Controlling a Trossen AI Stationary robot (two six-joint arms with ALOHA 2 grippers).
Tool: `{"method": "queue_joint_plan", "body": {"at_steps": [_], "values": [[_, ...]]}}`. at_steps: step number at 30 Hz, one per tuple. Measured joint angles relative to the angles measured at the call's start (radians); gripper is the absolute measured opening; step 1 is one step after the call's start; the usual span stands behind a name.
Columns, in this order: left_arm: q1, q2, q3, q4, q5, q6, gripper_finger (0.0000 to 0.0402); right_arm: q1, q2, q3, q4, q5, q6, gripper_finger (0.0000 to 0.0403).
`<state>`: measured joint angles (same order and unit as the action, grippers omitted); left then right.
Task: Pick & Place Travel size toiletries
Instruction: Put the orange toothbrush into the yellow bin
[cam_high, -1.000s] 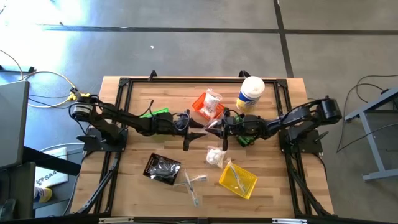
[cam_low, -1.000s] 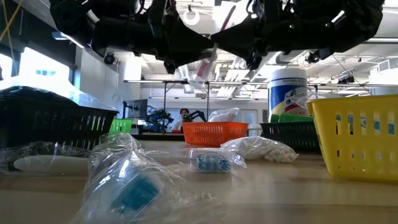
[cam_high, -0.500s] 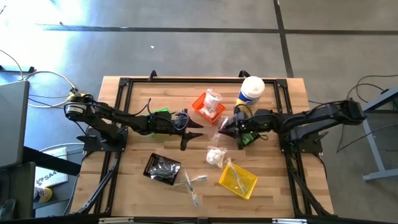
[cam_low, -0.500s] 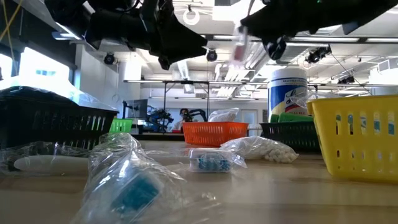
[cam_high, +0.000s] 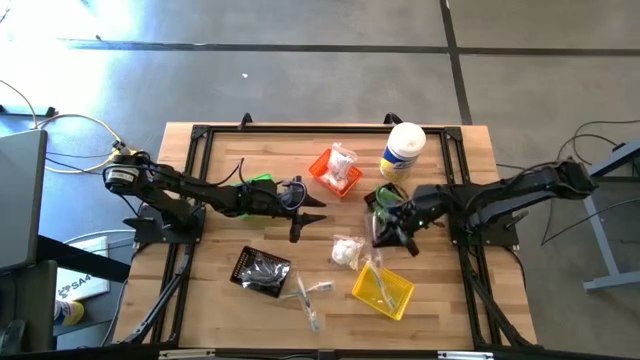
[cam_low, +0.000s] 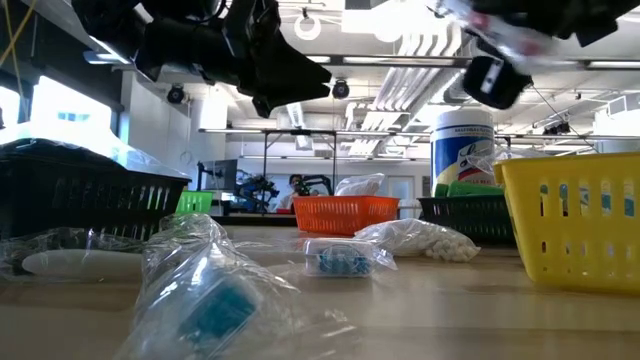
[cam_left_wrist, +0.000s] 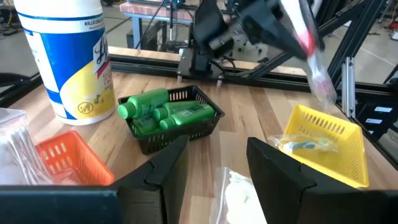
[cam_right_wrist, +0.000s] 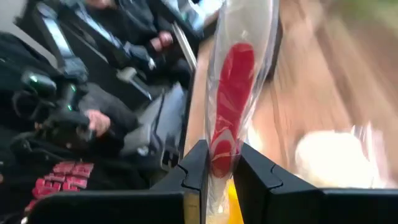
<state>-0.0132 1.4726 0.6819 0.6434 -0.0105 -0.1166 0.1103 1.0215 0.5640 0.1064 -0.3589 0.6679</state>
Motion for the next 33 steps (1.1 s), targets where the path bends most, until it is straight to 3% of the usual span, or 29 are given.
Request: {"method": "queue_joint_plan", "body": {"at_steps": [9, 16, 27, 33], "values": [[0.000, 0.000, 0.000, -0.019, 0.000, -0.023, 0.0161, 0.182, 0.008, 0.000, -0.180, 0.140, 0.124, 0.0046], [0.000, 0.000, 0.000, -0.019, -0.001, -0.023, 0.0161, 0.304, 0.061, 0.000, -0.183, 0.250, 0.177, 0.0046], [0.000, 0.000, 0.000, -0.018, -0.002, -0.023, 0.0161, 0.362, 0.294, 0.000, -0.028, 0.175, 0.255, 0.0046], [0.000, 0.000, 0.000, -0.027, -0.002, -0.023, 0.0161, 0.381, 0.346, 0.000, 0.015, 0.167, 0.248, 0.0048]]}}
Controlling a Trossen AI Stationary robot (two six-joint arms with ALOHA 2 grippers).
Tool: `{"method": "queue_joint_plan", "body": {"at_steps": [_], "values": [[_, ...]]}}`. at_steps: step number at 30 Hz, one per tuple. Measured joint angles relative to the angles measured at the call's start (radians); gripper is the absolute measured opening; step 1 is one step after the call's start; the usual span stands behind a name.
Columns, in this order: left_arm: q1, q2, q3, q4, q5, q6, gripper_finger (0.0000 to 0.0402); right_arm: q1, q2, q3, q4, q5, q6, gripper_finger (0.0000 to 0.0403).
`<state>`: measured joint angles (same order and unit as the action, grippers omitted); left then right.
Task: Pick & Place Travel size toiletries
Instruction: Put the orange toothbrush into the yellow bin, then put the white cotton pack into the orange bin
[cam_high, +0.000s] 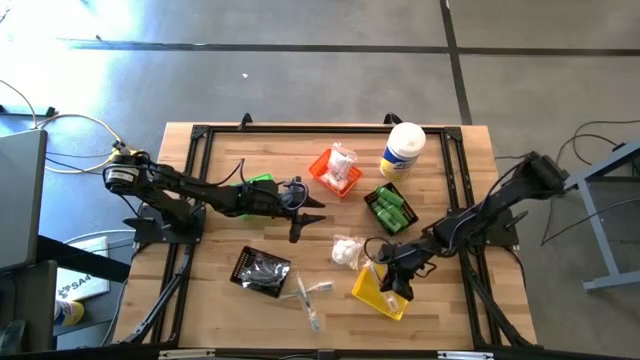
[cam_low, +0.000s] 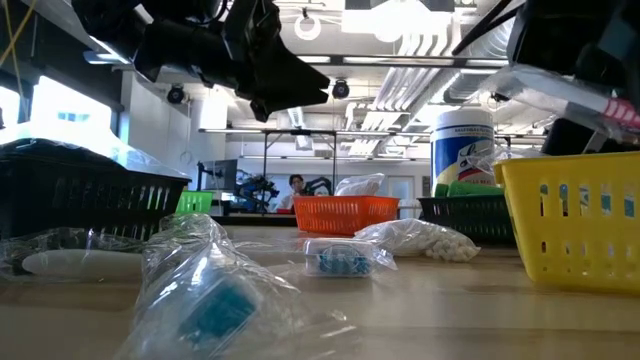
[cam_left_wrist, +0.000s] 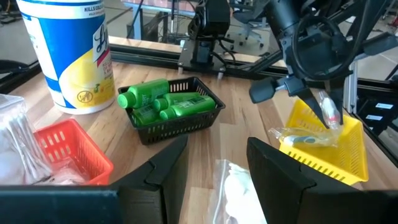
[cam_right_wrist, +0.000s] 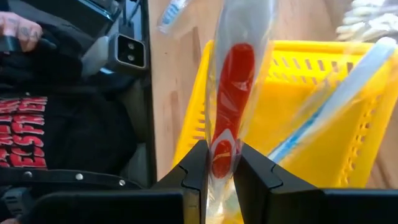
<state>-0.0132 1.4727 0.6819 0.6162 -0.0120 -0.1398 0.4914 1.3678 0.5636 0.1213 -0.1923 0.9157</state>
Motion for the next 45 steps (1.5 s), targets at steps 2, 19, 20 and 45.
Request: {"method": "queue_joint_plan", "body": {"at_steps": [2, 19, 20, 45], "values": [[0.000, 0.000, 0.000, -0.007, 0.000, 0.000, 0.0161, 0.000, 0.003, 0.000, -0.003, 0.008, -0.003, 0.0058], [0.000, 0.000, 0.000, -0.017, 0.001, 0.000, 0.0161, -0.060, -0.043, 0.000, -0.030, -0.080, -0.073, 0.0155], [0.000, 0.000, 0.000, -0.017, 0.001, 0.000, 0.0161, -0.065, -0.058, 0.000, -0.041, -0.084, -0.079, 0.0155], [0.000, 0.000, 0.000, -0.017, 0.001, 0.000, 0.0161, -0.241, -0.378, 0.000, -0.170, -0.094, -0.457, 0.0155]]}}
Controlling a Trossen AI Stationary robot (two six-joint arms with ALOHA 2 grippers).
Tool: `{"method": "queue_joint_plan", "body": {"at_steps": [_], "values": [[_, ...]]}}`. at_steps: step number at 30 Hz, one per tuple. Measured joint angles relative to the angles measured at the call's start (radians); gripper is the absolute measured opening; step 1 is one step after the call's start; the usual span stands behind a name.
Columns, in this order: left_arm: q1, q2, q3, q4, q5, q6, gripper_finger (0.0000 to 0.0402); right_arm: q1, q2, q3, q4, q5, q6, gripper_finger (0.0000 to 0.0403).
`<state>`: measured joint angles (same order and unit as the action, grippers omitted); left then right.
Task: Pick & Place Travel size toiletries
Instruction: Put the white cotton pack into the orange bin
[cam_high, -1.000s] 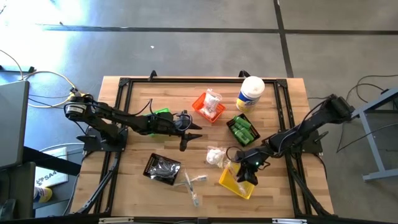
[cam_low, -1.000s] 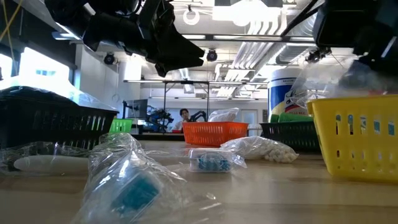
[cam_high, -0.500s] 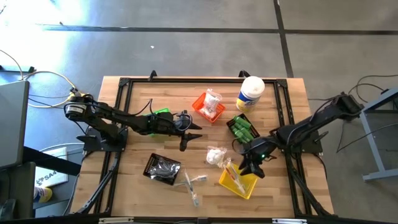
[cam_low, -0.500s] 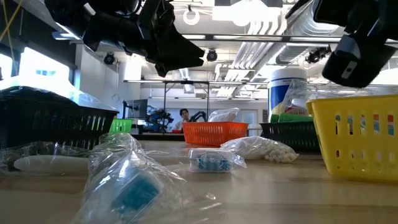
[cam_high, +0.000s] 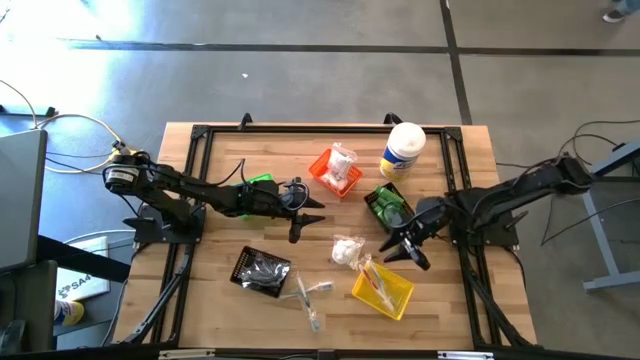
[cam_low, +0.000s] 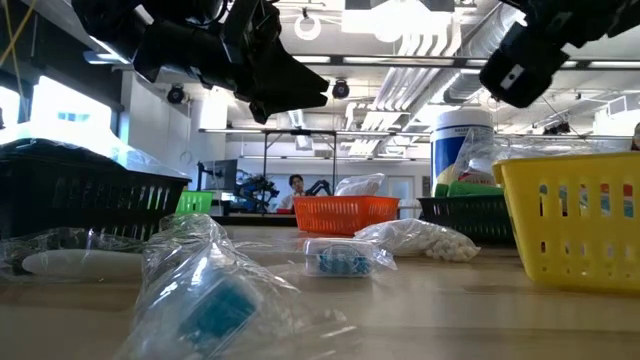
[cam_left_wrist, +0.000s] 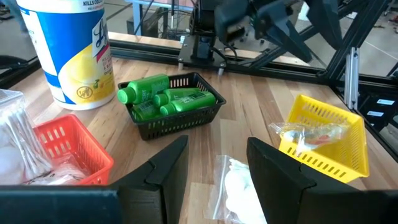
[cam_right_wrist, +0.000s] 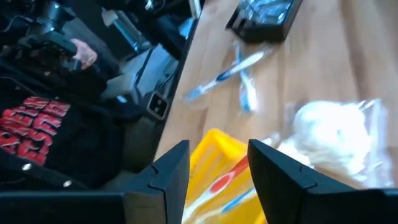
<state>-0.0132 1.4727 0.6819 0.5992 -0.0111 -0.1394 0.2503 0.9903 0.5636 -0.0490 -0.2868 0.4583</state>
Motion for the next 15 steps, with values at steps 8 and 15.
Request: {"method": "queue_joint_plan", "body": {"at_steps": [8, 15], "values": [[0.000, 0.000, 0.000, 0.000, 0.000, 0.004, 0.0161, -0.116, -0.015, 0.000, -0.001, -0.004, -0.097, 0.0155], [0.000, 0.000, 0.000, 0.000, 0.000, 0.004, 0.0161, -0.211, -0.015, 0.000, -0.002, -0.054, -0.164, 0.0155]]}}
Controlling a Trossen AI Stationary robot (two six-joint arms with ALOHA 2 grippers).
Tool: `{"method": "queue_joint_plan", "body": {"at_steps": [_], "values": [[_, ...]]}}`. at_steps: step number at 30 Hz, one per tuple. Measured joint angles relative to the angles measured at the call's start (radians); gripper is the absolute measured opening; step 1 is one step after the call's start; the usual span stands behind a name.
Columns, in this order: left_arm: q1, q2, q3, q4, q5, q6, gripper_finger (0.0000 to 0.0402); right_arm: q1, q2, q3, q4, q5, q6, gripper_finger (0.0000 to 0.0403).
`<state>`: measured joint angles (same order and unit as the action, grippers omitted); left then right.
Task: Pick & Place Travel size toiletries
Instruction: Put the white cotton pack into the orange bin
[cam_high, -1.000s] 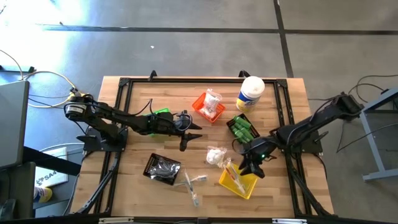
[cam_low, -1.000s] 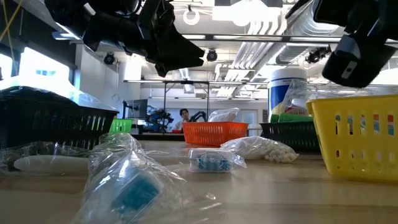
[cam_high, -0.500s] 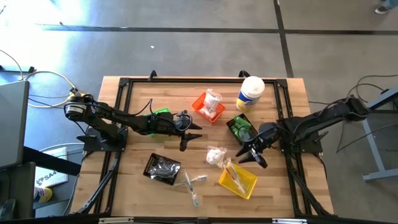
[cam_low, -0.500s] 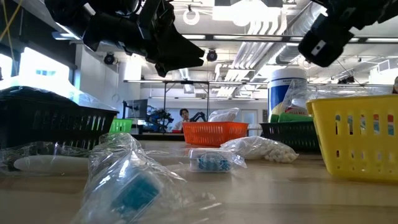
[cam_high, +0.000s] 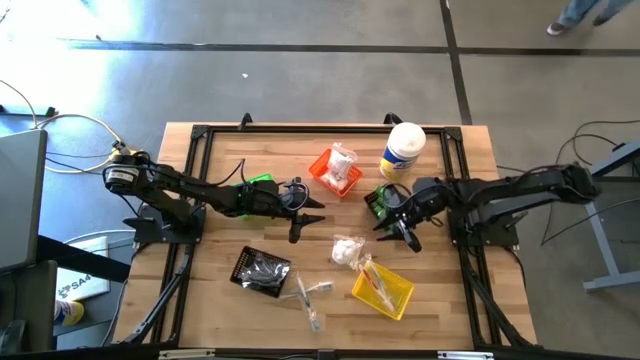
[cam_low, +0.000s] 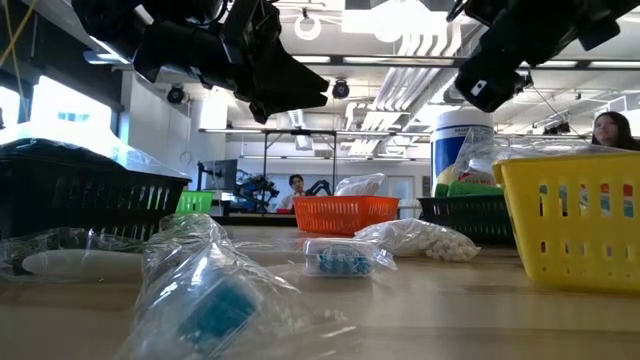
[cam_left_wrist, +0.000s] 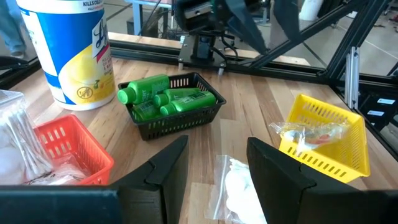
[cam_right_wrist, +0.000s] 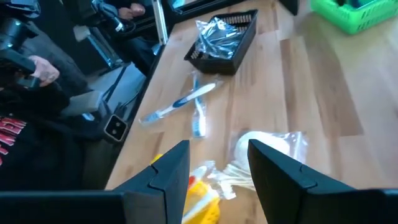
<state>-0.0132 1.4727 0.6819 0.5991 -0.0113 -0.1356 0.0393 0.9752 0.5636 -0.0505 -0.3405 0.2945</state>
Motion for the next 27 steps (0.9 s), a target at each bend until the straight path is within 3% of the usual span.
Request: {"method": "queue_joint_plan", "body": {"at_steps": [16, 27], "values": [[0.000, 0.000, 0.000, 0.000, 0.000, 0.000, 0.0161, -0.183, -0.094, 0.000, 0.029, -0.005, -0.134, 0.0155], [0.000, 0.000, 0.000, 0.001, 0.000, 0.000, 0.0161, -0.199, -0.119, 0.000, 0.140, 0.164, -0.217, 0.0155]]}}
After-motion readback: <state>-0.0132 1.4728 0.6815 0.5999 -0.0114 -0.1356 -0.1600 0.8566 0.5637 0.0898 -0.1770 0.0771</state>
